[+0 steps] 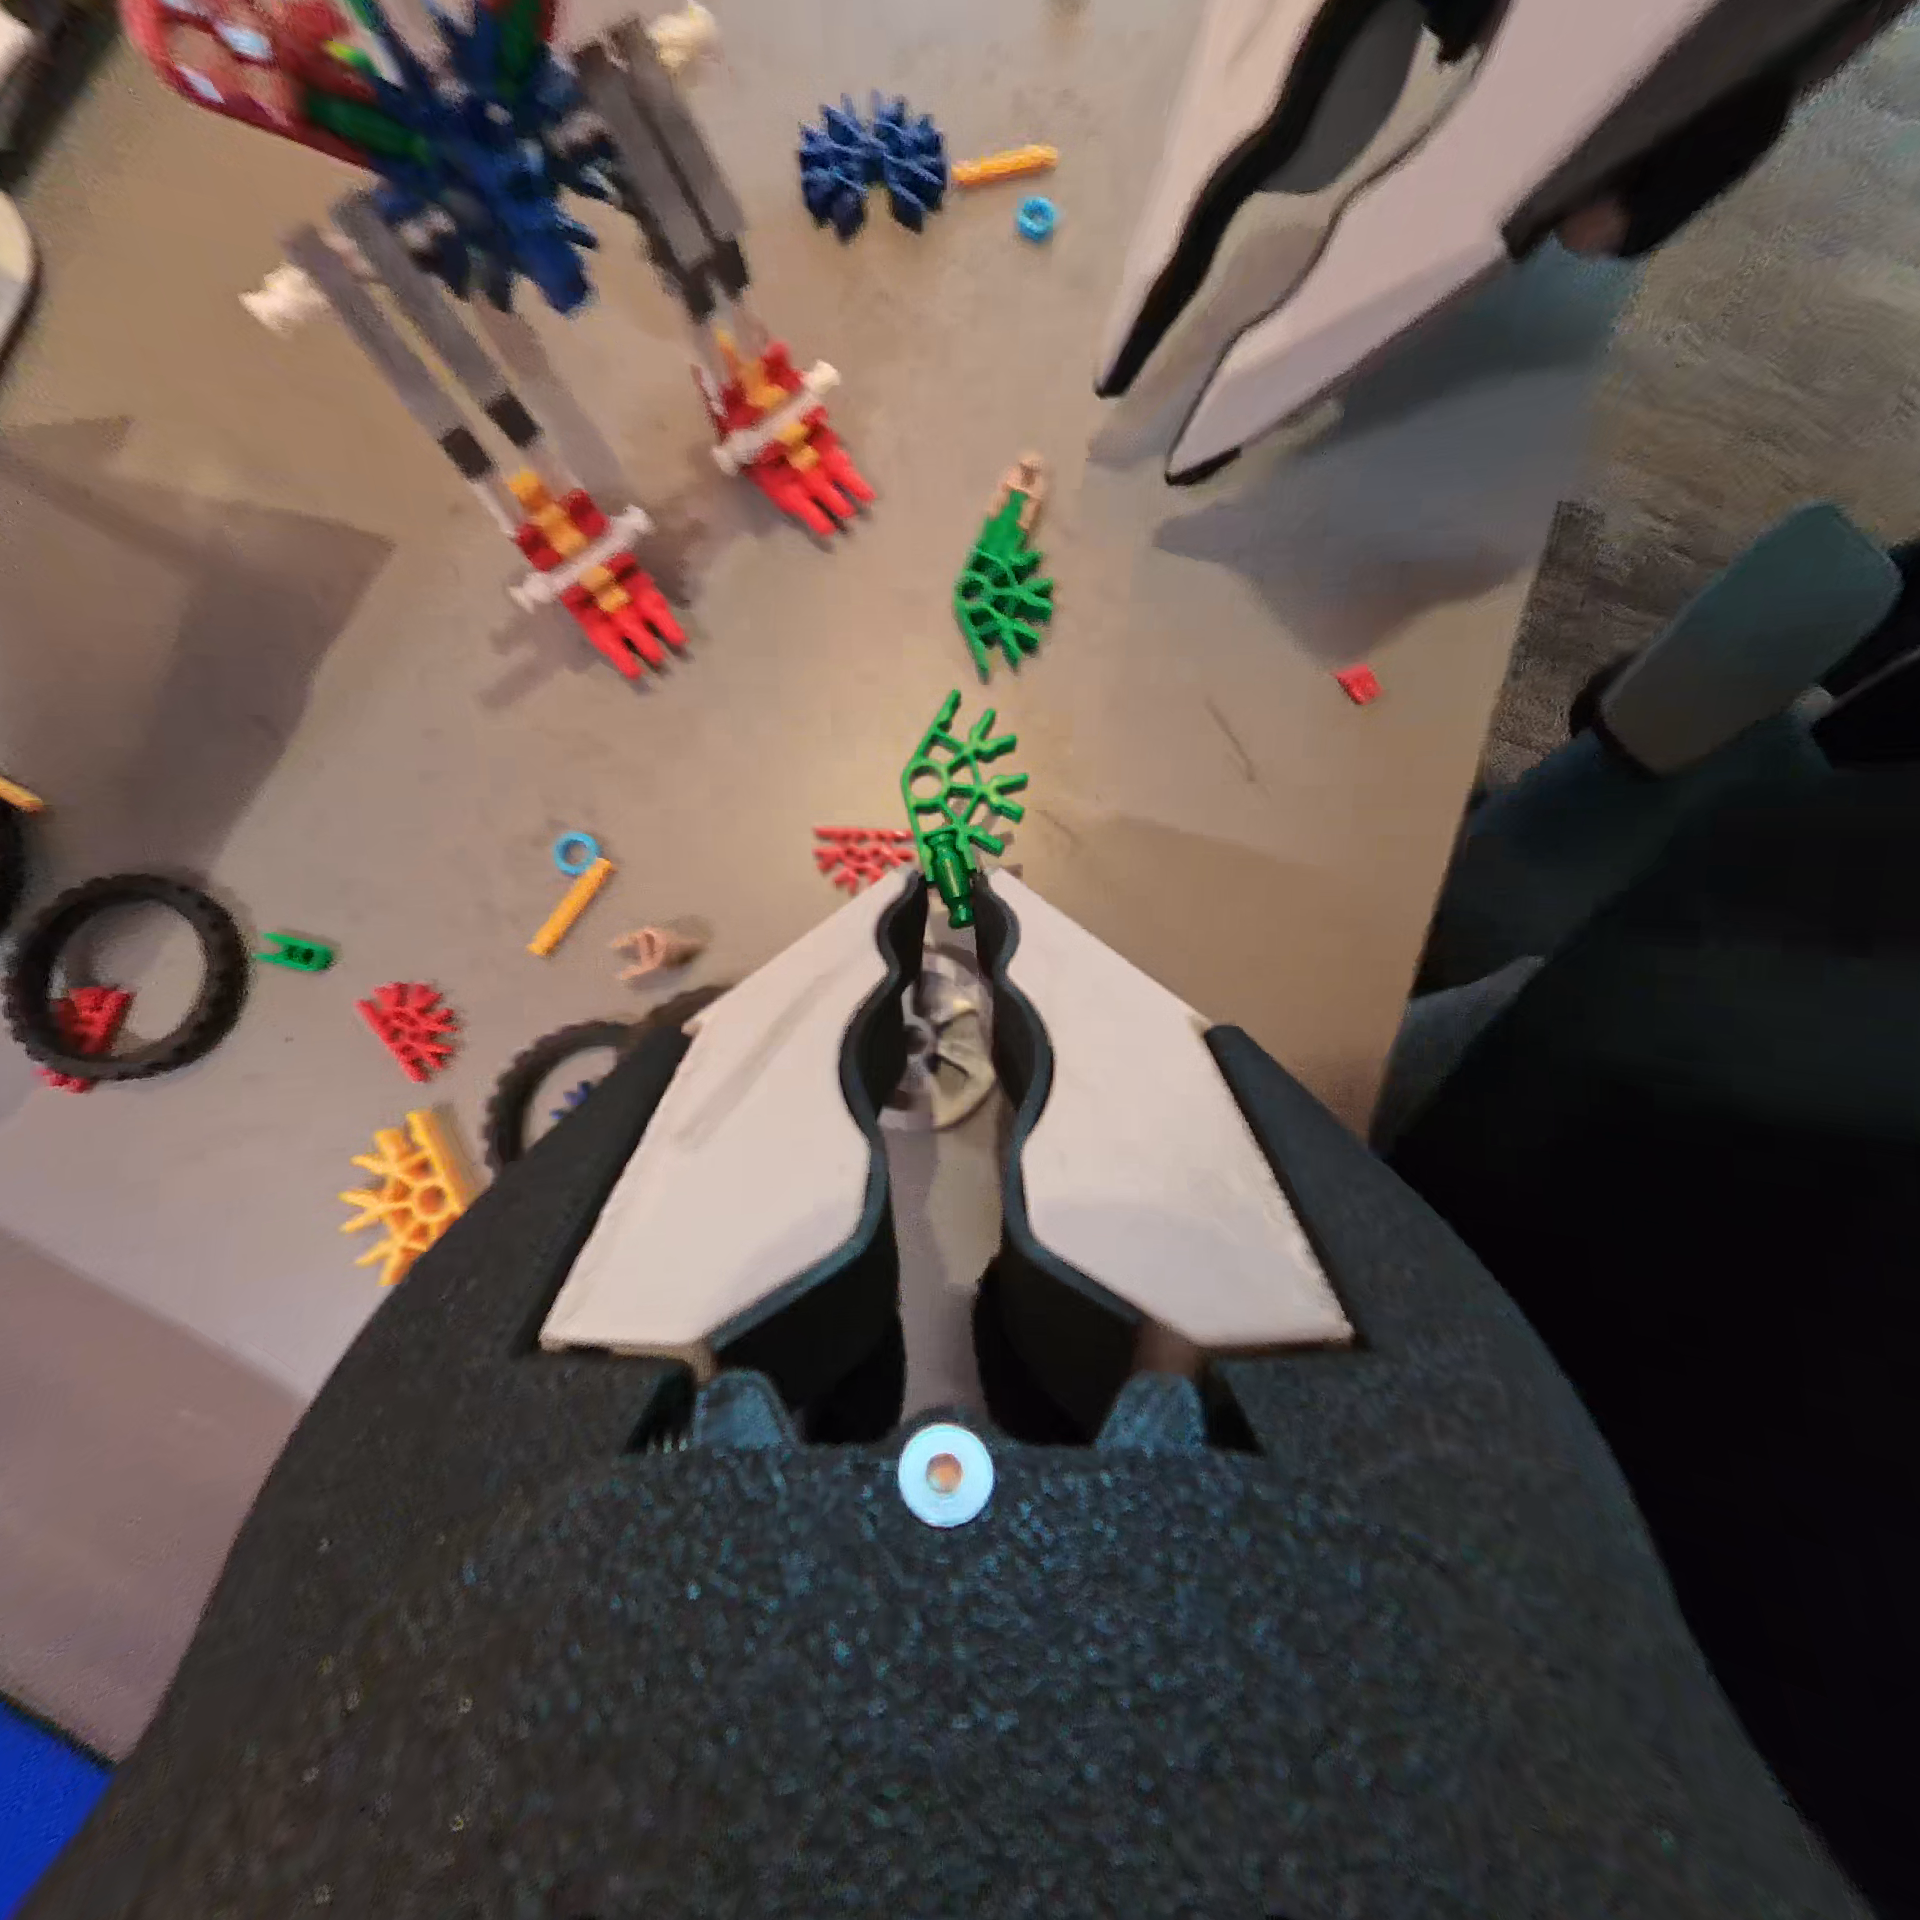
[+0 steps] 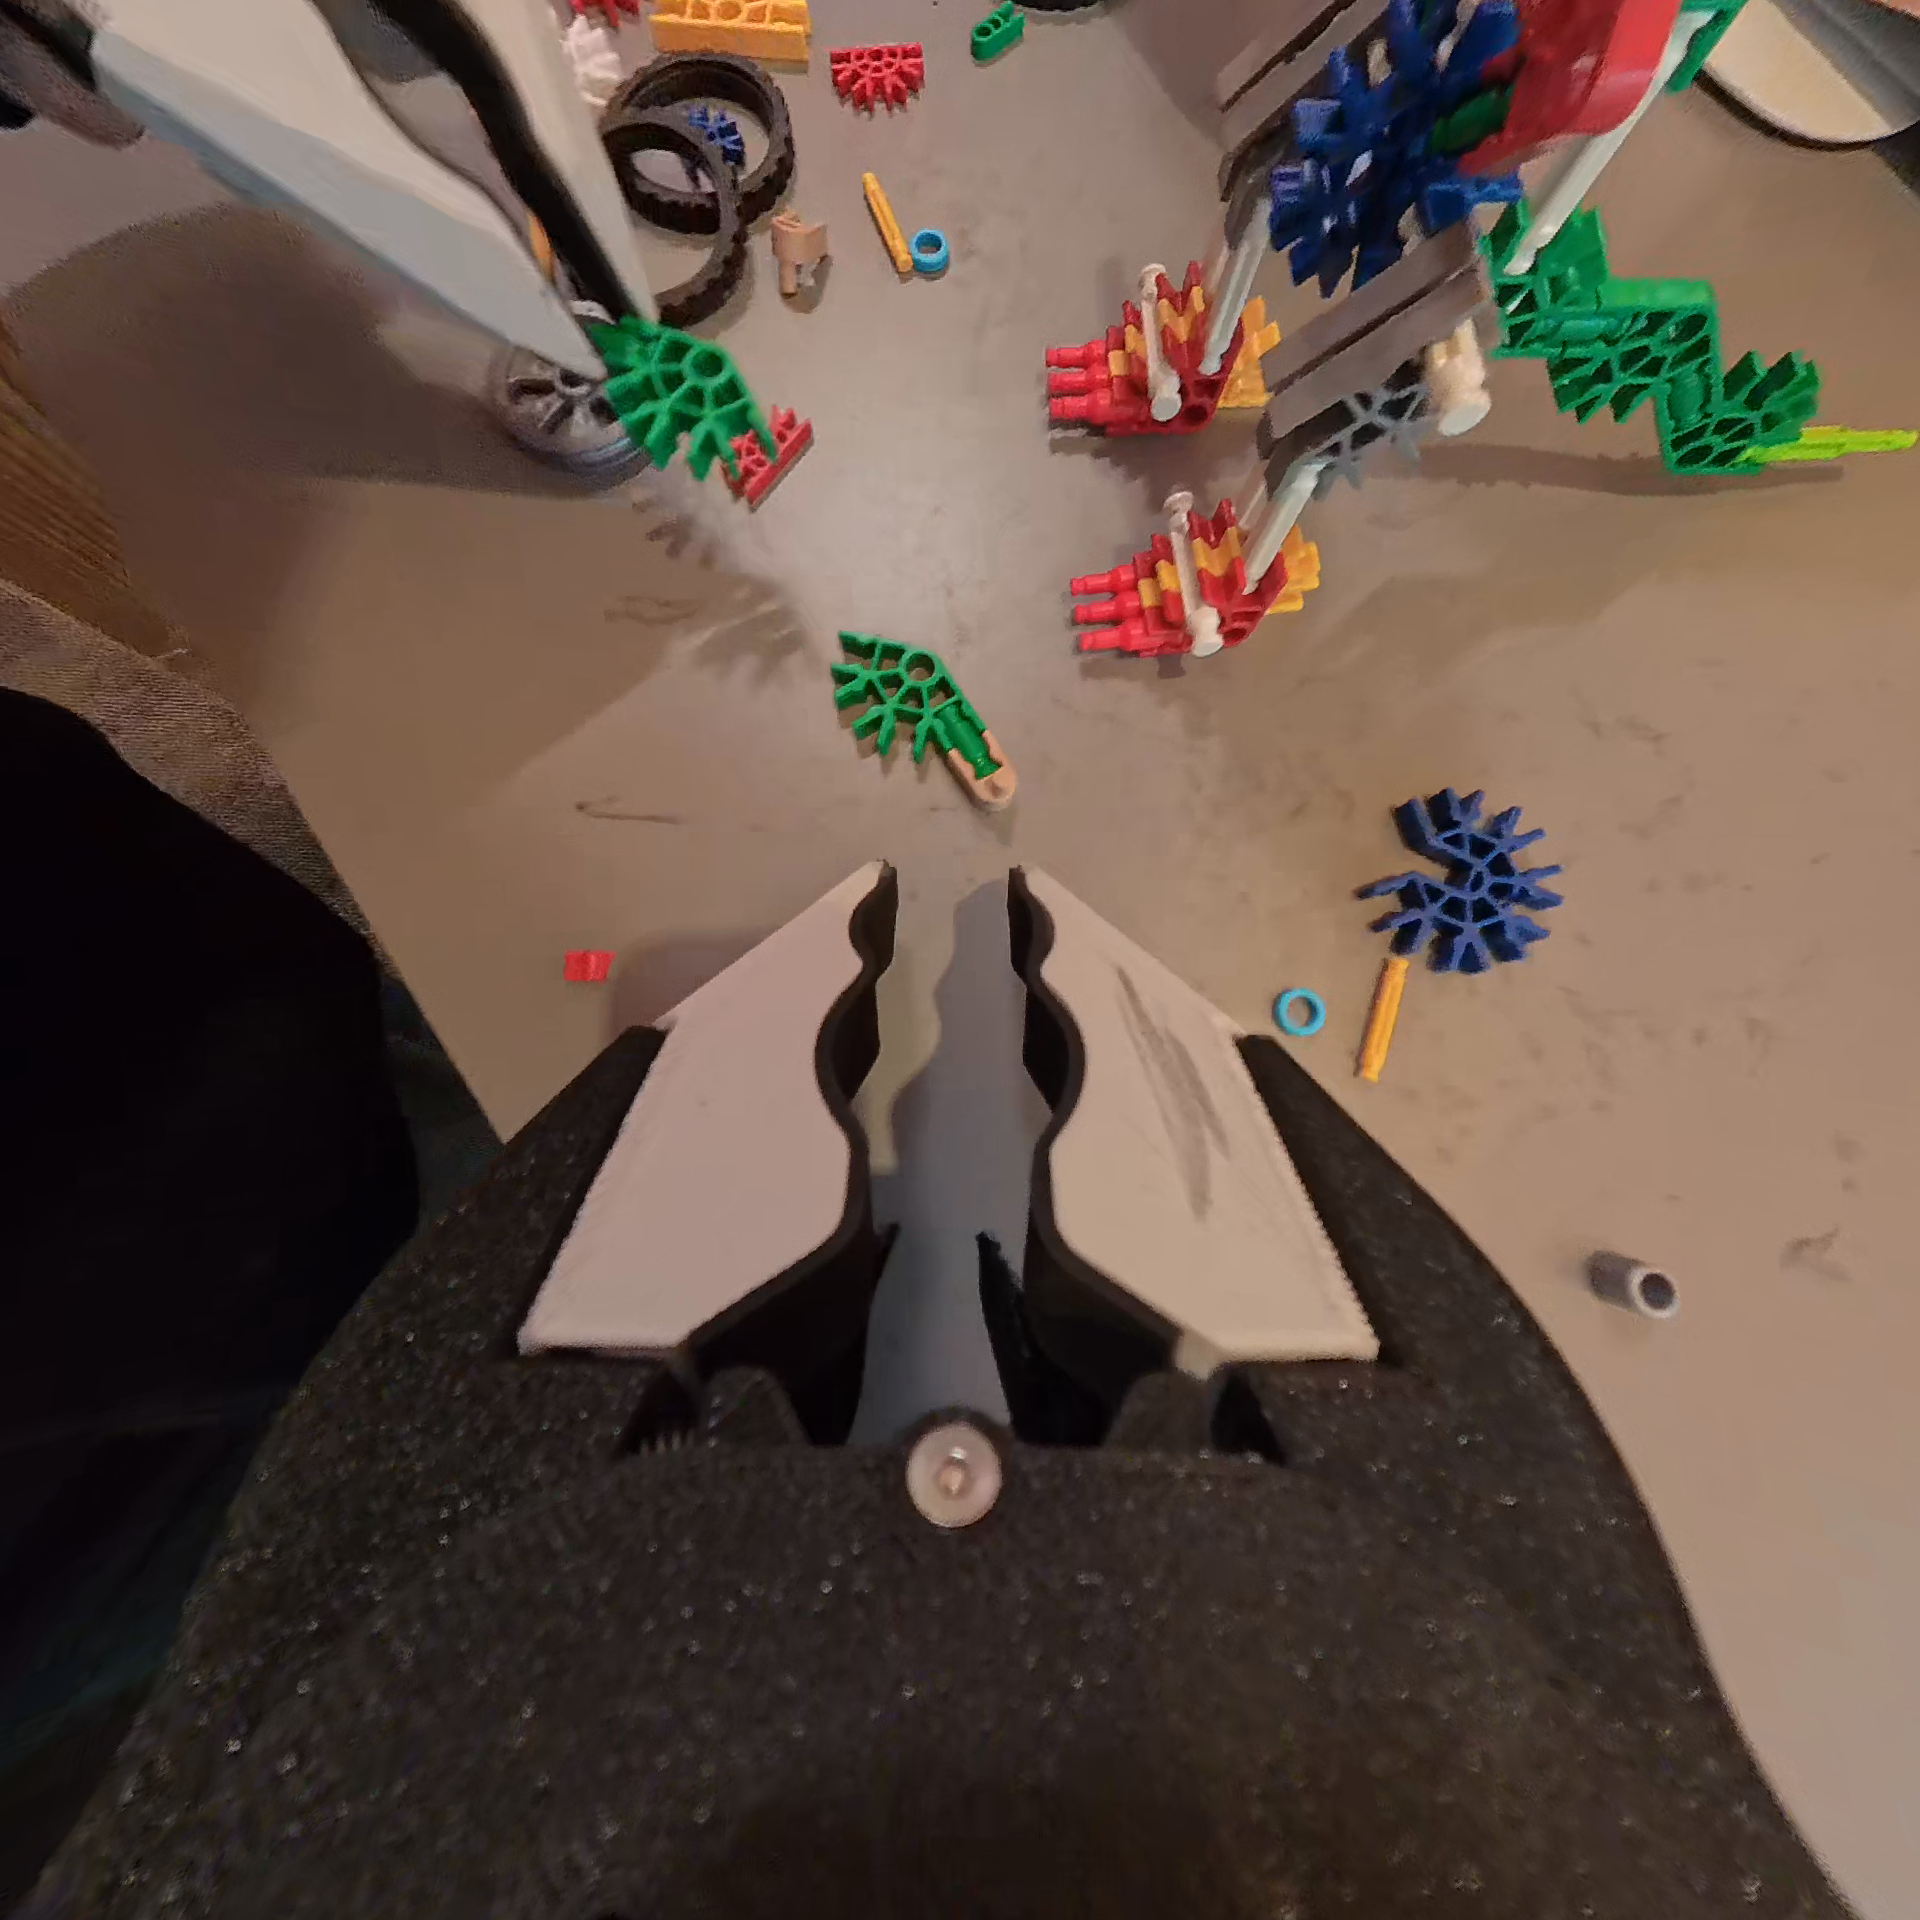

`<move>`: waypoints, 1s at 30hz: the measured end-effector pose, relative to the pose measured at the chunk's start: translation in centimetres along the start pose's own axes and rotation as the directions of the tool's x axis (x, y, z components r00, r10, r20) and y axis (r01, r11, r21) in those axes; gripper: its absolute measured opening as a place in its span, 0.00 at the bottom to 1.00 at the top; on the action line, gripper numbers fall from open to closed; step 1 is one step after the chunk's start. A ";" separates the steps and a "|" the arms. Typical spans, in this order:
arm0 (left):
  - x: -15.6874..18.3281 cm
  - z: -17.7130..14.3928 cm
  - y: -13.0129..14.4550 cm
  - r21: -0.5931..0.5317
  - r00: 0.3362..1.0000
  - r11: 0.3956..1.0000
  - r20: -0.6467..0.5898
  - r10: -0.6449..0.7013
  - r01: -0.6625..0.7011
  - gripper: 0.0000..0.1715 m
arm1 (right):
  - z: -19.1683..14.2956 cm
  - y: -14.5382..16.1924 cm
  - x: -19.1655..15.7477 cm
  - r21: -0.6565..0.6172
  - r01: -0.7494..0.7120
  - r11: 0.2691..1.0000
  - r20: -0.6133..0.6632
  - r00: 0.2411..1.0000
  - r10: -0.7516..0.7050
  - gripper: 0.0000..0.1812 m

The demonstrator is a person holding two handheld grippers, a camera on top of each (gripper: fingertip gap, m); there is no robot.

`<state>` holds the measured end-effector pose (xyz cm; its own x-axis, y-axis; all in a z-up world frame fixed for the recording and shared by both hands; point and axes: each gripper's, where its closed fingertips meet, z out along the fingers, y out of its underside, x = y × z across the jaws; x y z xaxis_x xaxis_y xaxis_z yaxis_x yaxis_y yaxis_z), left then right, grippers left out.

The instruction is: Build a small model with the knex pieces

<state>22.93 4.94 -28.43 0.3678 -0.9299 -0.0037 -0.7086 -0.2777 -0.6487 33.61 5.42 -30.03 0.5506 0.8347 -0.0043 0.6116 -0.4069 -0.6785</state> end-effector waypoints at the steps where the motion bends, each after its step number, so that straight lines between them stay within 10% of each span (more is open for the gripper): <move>1: 0.5 0.0 0.4 -0.004 1.000 1.000 -0.003 0.012 -0.012 0.04 | -0.1 0.2 -0.2 0.002 -0.004 1.000 0.005 1.000 0.004 0.12; 30: 2.4 1.0 2.3 -0.015 1.000 1.000 -0.007 -0.014 0.014 0.15 | 0.3 -0.4 -2.6 0.004 -0.015 1.000 0.008 1.000 0.015 0.13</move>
<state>22.79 2.29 -30.64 0.3739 -0.9274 0.0106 -0.7120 -0.2943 -0.6375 31.74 3.51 -29.92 0.5555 0.8313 -0.0204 0.6006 -0.4181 -0.6815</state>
